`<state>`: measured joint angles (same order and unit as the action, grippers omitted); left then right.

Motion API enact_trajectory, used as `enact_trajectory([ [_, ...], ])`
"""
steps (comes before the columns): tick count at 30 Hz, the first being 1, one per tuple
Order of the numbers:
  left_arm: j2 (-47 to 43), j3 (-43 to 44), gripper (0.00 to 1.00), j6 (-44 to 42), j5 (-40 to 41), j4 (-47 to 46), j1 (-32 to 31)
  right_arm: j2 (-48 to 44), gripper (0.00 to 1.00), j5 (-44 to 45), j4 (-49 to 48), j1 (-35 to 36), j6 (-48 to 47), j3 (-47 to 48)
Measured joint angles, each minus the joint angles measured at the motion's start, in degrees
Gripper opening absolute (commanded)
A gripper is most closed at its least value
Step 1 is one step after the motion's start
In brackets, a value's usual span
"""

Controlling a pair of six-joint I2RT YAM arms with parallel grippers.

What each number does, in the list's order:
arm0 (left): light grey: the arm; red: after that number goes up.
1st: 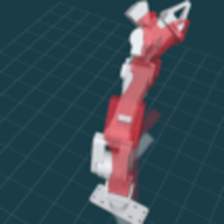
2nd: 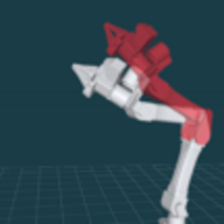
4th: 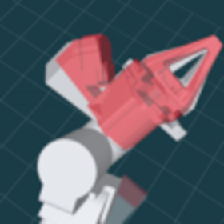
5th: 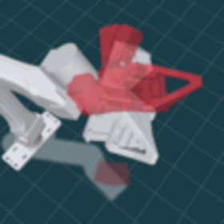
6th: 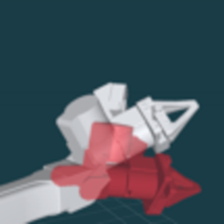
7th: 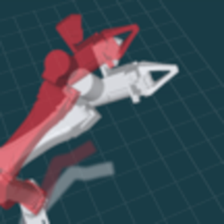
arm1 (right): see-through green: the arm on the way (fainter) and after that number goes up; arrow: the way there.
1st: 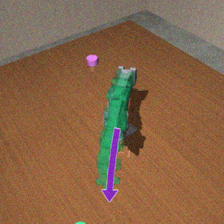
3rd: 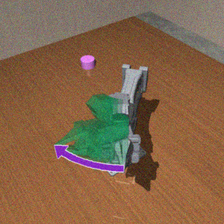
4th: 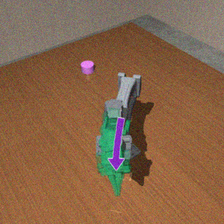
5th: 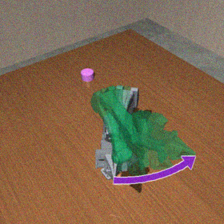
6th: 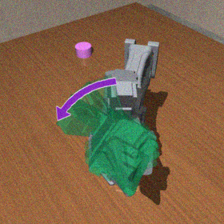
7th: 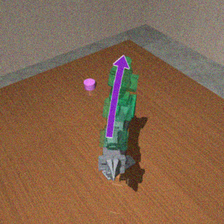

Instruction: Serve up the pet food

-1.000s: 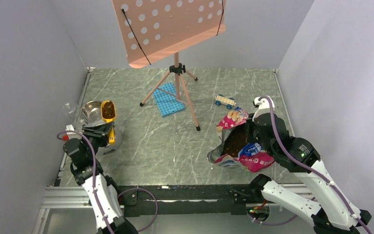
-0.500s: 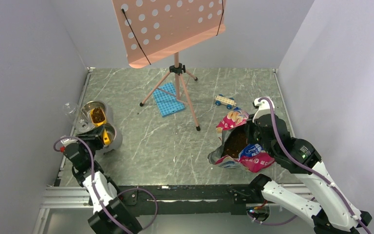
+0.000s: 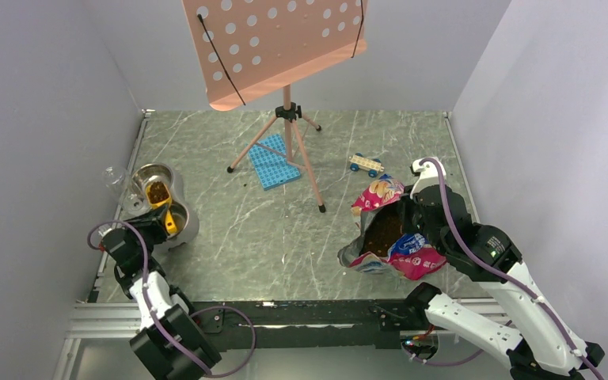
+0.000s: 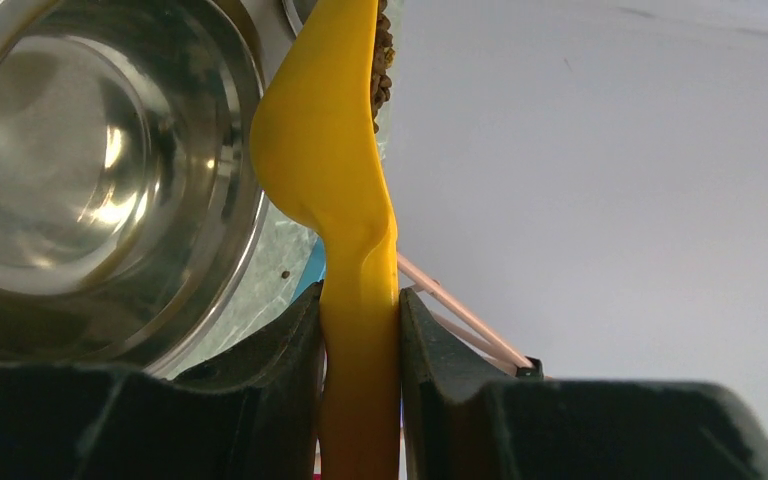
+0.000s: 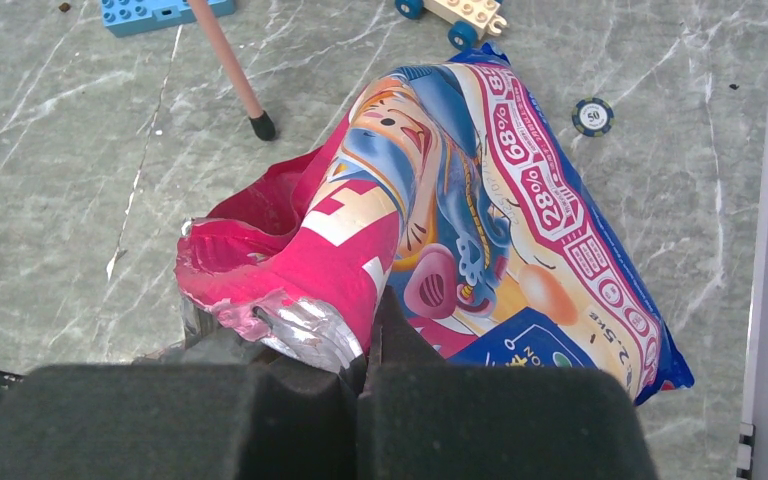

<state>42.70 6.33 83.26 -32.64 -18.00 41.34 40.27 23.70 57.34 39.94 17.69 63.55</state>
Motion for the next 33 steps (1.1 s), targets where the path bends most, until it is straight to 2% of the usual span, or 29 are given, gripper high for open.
enact_trajectory([
  [22,20.44,14.10,0.00,1.62,-2.12,3.26,0.11,-0.59,0.00,-0.02,-0.68,0.00,0.04,-0.52],
  [33,22.43,20.31,0.00,1.64,-3.69,14.88,0.22,-0.48,0.00,0.00,-0.83,0.00,0.02,-0.52],
])
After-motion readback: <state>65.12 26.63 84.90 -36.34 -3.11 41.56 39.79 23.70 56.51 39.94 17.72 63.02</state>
